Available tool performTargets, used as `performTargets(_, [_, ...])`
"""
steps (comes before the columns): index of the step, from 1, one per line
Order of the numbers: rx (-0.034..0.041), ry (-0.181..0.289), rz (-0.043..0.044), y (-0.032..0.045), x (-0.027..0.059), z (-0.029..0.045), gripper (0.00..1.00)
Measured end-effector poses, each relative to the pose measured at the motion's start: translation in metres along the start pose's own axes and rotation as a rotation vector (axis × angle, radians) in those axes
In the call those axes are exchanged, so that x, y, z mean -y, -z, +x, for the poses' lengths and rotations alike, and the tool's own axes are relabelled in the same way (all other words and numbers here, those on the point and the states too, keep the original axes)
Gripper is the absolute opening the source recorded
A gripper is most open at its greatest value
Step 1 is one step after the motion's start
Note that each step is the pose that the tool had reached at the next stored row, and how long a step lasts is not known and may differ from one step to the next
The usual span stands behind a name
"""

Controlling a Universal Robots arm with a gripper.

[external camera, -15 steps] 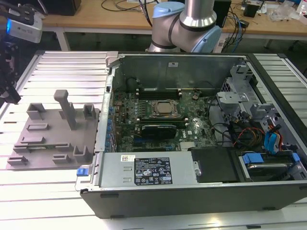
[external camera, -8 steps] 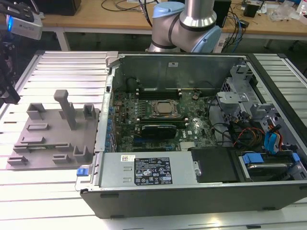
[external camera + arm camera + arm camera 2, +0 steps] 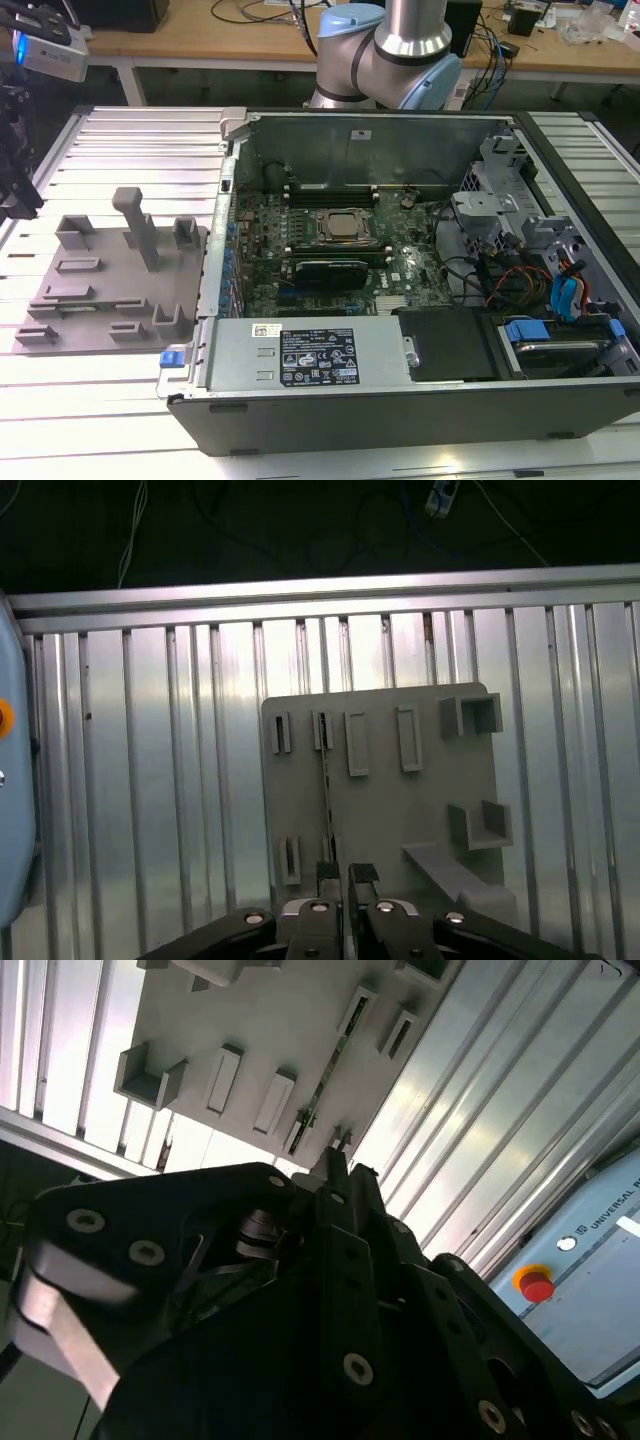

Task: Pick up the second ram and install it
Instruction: 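Pick up the second ram and move it above second insertion slot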

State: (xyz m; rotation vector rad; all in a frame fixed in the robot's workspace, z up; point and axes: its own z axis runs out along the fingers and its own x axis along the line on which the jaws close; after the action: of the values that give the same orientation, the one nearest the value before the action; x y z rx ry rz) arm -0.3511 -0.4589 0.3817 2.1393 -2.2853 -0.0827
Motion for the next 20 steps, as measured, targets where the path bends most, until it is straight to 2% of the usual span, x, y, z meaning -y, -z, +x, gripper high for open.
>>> performTargets(2, [0.0, 0.0, 0.0, 0.0, 0.0, 0.0, 0.28])
performTargets(4, [-0.0001, 0.0, 0.0, -0.0001, 0.0, 0.0, 0.28])
performTargets(7, [0.0, 0.0, 0.0001, -0.0093, 0.0004, 0.0003, 0.28])
performTargets(12, [-0.0001, 0.0, -0.0001, -0.0202, 0.0009, 0.0006, 0.28])
performTargets(20, [-0.0001, 0.0, 0.0, -0.0287, 0.0013, 0.0008, 0.28])
